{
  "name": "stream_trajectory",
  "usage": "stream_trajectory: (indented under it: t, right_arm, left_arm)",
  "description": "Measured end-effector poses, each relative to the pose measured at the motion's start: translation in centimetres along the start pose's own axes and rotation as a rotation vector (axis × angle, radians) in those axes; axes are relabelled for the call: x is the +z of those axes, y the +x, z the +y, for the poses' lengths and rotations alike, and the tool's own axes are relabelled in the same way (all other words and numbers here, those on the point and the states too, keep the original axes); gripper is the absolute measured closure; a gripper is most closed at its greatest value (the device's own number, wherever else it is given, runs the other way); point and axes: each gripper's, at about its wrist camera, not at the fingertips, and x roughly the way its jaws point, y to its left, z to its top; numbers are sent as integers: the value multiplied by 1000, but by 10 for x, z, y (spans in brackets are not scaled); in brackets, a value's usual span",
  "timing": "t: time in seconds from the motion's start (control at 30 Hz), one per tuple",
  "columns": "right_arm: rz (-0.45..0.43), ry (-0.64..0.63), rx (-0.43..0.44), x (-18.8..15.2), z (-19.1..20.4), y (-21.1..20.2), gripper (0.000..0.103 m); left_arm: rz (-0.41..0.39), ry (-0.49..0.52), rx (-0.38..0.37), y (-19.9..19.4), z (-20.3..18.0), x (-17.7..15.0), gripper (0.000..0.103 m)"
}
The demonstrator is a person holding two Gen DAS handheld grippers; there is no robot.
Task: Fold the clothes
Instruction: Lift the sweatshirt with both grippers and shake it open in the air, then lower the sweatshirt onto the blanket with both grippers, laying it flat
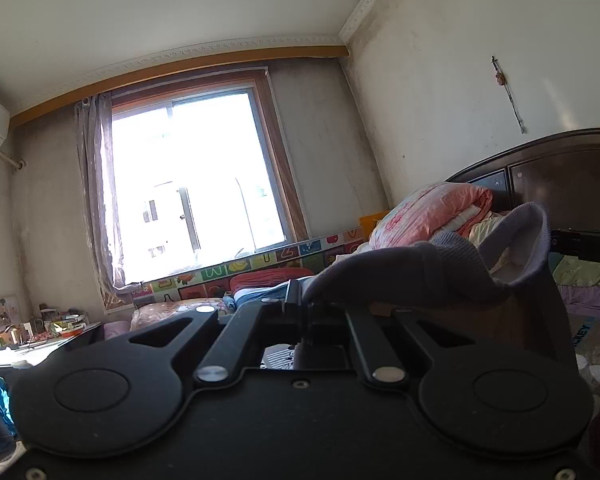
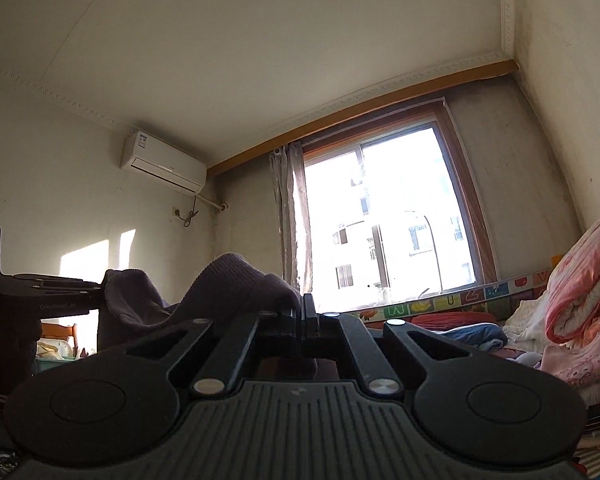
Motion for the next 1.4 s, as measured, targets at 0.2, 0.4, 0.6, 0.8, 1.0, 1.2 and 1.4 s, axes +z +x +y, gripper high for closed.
stream_trajectory:
  t: [0.2, 0.4, 0.6, 0.8, 1.0, 1.2, 1.4]
  right_arm:
    - [61, 47, 15, -6, 0, -19, 99]
    - [191, 95, -11, -43, -15, 3, 99]
    - [336, 169, -58, -103, -45, 56, 99]
    - [448, 184, -88, -149, -77, 125, 99]
    - [560, 242, -116, -198, -115, 182, 99]
    - [672, 306, -144, -244, -153, 227, 99]
    - [771, 399, -177, -284, -191, 260, 99]
  left_arm:
    - [66, -49, -46, -4, -5, -24, 101]
    - [207, -123, -43, 47, 5, -71, 101]
    - [320, -183, -39, 109, 18, -122, 101]
    - [402, -196, -27, 178, 31, -159, 101]
    - [495, -205, -41, 246, 47, -203, 101]
    - [578, -226, -61, 307, 56, -241, 101]
    - [663, -254, -82, 358, 62, -275, 101]
